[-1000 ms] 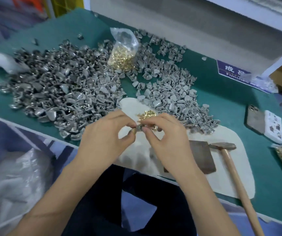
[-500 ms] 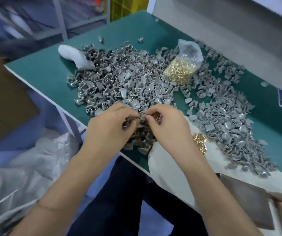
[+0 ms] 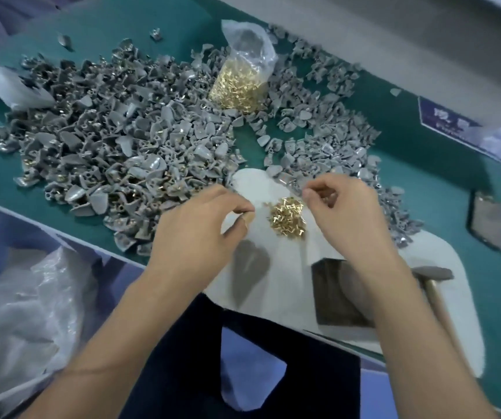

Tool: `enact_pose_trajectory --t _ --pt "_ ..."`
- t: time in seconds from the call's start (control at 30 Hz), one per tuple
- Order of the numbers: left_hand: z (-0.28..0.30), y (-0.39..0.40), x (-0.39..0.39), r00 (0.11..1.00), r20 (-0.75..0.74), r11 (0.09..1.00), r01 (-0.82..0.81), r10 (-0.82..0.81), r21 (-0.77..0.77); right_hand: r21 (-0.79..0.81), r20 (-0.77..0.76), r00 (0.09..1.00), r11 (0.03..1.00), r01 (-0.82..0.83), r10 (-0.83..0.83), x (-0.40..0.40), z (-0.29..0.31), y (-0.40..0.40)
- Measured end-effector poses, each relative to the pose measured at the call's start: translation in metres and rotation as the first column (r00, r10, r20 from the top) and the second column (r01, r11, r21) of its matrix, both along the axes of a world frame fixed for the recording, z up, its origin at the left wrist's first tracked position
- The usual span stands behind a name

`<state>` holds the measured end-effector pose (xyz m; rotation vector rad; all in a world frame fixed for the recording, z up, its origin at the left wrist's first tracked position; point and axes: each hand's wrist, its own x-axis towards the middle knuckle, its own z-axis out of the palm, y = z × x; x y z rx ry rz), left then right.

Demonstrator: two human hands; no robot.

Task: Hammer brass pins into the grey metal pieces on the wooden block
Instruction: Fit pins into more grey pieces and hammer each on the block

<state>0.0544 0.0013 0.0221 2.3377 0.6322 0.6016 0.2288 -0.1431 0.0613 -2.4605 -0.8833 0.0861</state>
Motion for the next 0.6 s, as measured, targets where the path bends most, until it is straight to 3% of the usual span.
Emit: enact_pose_trajectory --t 0.1,0.27,0.6 --pt "-0.002 -0.023 0.019 0.998 0.031 0.998 0.060 -0.060 -0.003 -0.050 -0.051 0.996 0.996 0.071 -0.074 0.010 -0.007 -0.034" --pt "-0.006 -0.046 0.036 0.997 0.000 0.997 0.079 -0.079 0.020 -0.150 -0.156 0.986 0.988 0.029 -0.052 0.006 -0.016 -0.052" --pt "-0.011 -0.049 0.030 0.993 -0.116 0.999 0.031 -0.033 -0.015 -0.255 -0.113 0.994 0.966 -0.034 0.005 -0.006 -0.006 -0.024"
